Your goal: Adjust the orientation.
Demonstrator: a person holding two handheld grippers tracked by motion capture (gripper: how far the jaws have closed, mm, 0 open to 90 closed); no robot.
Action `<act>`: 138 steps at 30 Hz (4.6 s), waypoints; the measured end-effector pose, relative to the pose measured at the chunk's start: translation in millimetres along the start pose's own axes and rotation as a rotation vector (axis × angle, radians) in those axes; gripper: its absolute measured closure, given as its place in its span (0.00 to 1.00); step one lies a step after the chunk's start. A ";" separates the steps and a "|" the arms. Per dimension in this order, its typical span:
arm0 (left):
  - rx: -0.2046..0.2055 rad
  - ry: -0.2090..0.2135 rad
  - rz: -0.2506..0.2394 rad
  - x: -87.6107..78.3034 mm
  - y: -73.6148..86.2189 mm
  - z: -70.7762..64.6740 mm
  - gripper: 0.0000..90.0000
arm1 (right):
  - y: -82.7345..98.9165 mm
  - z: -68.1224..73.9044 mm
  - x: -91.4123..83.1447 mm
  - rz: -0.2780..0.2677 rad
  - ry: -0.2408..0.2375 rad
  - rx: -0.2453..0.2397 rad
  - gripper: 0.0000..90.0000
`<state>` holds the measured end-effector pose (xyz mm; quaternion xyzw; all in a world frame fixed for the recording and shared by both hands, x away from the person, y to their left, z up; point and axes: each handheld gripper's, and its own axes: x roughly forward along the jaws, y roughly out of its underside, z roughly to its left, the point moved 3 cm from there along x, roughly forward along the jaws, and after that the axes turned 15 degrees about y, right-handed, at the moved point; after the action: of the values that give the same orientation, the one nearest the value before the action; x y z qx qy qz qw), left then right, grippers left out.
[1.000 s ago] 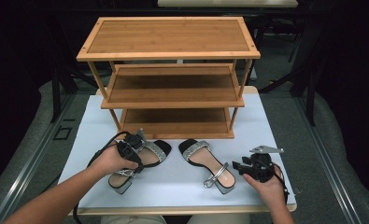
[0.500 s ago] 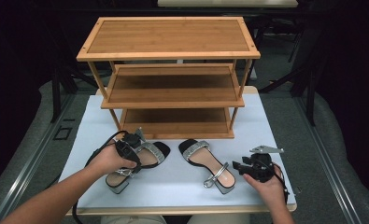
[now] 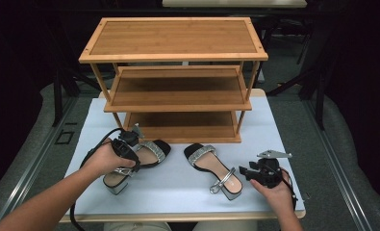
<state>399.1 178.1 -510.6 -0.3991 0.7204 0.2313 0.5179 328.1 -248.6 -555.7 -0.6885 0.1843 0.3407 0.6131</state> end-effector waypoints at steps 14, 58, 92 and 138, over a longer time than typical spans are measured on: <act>-0.218 0.004 -0.133 7.7 -32.5 8.4 0.46 | 0.9 0.3 1.8 0.004 -0.008 -0.005 0.54; -0.050 0.043 -0.249 -63.2 13.4 -13.7 0.46 | 1.5 5.6 3.2 0.001 -0.010 -0.018 0.53; 0.113 0.070 -0.231 -1.6 99.4 14.4 0.55 | 3.1 7.7 7.0 0.015 -0.009 -0.016 0.53; 0.133 0.051 -0.258 2.1 49.1 -19.2 0.62 | 4.1 6.6 9.0 0.016 -0.007 -0.017 0.53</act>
<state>348.0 191.3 -509.6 -0.4589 0.6900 0.1043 0.5500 330.1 -241.4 -565.1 -0.6911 0.1847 0.3494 0.6051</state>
